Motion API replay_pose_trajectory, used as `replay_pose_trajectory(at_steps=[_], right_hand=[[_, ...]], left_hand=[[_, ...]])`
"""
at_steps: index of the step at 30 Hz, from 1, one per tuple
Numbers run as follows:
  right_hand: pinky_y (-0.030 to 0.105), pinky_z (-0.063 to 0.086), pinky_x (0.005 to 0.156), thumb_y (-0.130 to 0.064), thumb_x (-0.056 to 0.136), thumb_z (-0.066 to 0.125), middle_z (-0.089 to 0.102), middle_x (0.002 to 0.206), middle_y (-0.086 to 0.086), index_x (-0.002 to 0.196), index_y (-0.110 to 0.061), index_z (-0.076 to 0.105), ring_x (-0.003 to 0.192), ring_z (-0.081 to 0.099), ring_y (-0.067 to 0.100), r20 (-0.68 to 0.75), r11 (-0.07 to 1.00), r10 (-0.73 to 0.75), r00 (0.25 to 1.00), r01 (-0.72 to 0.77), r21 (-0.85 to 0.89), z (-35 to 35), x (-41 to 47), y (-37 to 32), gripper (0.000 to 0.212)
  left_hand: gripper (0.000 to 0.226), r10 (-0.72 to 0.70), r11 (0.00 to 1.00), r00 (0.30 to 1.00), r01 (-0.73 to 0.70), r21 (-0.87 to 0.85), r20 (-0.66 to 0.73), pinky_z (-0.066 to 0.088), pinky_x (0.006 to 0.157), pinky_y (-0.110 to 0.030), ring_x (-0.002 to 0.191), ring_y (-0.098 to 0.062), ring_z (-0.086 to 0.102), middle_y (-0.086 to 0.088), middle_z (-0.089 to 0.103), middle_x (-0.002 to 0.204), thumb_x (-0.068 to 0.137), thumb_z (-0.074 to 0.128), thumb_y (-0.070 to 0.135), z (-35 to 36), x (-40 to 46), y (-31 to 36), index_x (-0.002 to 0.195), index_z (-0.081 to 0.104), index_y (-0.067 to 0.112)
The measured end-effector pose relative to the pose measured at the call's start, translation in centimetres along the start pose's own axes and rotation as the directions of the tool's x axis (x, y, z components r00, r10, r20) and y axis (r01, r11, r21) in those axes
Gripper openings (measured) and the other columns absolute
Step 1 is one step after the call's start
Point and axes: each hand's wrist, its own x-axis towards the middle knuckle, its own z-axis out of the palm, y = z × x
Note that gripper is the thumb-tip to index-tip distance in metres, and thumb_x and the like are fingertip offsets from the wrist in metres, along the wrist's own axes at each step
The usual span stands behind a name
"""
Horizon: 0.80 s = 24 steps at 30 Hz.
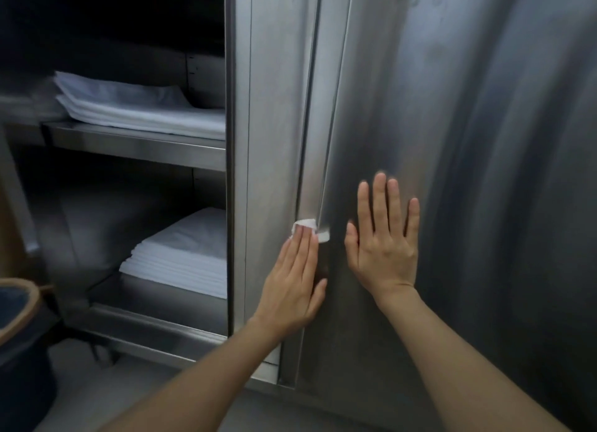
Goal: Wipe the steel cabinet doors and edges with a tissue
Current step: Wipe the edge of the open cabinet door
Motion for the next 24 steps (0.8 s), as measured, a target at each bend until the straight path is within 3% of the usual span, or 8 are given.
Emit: replay_pose_trajectory(at_steps=[7, 10, 13, 16, 21, 24], right_hand=[[0.052, 0.013, 0.122, -0.034, 0.104, 0.038, 0.008, 0.163, 0.010, 0.157, -0.007, 0.019, 0.152, 0.005, 0.027, 0.000, 1.000, 0.001, 1.000, -0.001, 0.003, -0.3, 0.1, -0.1, 0.062], [0.052, 0.013, 0.121, -0.034, 0.104, 0.038, 0.016, 0.162, 0.013, 0.157, -0.008, 0.018, 0.151, 0.008, 0.027, 0.000, 1.000, 0.008, 1.000, -0.008, 0.005, -0.3, 0.1, -0.1, 0.063], [0.052, 0.015, 0.121, -0.034, 0.104, 0.037, 0.019, 0.161, 0.015, 0.156, -0.008, 0.018, 0.151, 0.008, 0.027, 0.021, 1.000, 0.016, 1.000, -0.016, -0.008, -0.6, 0.3, -0.2, 0.062], [0.053, 0.019, 0.119, -0.033, 0.103, 0.039, 0.028, 0.160, 0.017, 0.155, -0.007, 0.025, 0.149, 0.018, 0.030, 0.029, 0.999, 0.023, 0.999, -0.022, -0.025, -0.8, 0.3, -0.2, 0.060], [0.052, 0.016, 0.121, -0.029, 0.103, 0.042, 0.027, 0.160, 0.017, 0.155, -0.006, 0.027, 0.149, 0.021, 0.030, 0.056, 0.996, 0.064, 0.996, -0.067, 0.054, -2.0, 0.7, -0.7, 0.058], [0.050, 0.012, 0.122, -0.024, 0.103, 0.042, 0.025, 0.160, 0.020, 0.155, -0.004, 0.026, 0.150, 0.013, 0.026, 0.056, 0.984, 0.122, 0.991, -0.128, 0.126, -3.4, -1.1, -1.0, 0.058]], left_hand=[[0.066, 0.024, 0.999, 0.987, -0.029, -0.026, -0.158, 0.005, 0.125, -0.044, 0.150, -0.038, 0.007, -0.033, 0.012, 0.158, 0.102, 0.035, 0.028, -4.8, 12.7, -1.4, 0.149, 0.016, -0.014], [0.069, 0.003, 1.000, 0.996, -0.006, -0.027, -0.089, 0.004, 0.125, -0.044, 0.151, -0.040, 0.006, -0.031, 0.008, 0.159, 0.101, 0.037, 0.030, -2.7, 7.7, -0.5, 0.151, 0.011, -0.011], [0.076, -0.029, 0.999, 0.999, 0.029, 0.013, 0.031, 0.000, 0.125, -0.039, 0.153, -0.031, -0.001, -0.024, 0.004, 0.162, 0.100, 0.037, 0.033, -0.2, 0.3, 0.4, 0.155, -0.002, -0.001], [0.077, -0.013, 0.997, 0.998, 0.008, 0.072, 0.061, -0.002, 0.125, -0.036, 0.153, -0.026, -0.007, -0.022, 0.004, 0.161, 0.100, 0.034, 0.033, 0.5, -1.6, 0.2, 0.155, -0.011, 0.004], [0.070, 0.026, 0.997, 0.998, -0.030, 0.066, 0.048, 0.003, 0.125, -0.039, 0.152, -0.029, -0.003, -0.022, 0.006, 0.160, 0.100, 0.031, 0.029, 0.2, -1.3, 0.1, 0.154, -0.002, 0.001], [0.068, 0.043, 0.997, 0.998, -0.046, 0.063, 0.040, 0.004, 0.125, -0.040, 0.151, -0.031, 0.003, -0.022, 0.006, 0.160, 0.099, 0.032, 0.028, 0.2, -1.5, -0.1, 0.153, 0.001, -0.001]])
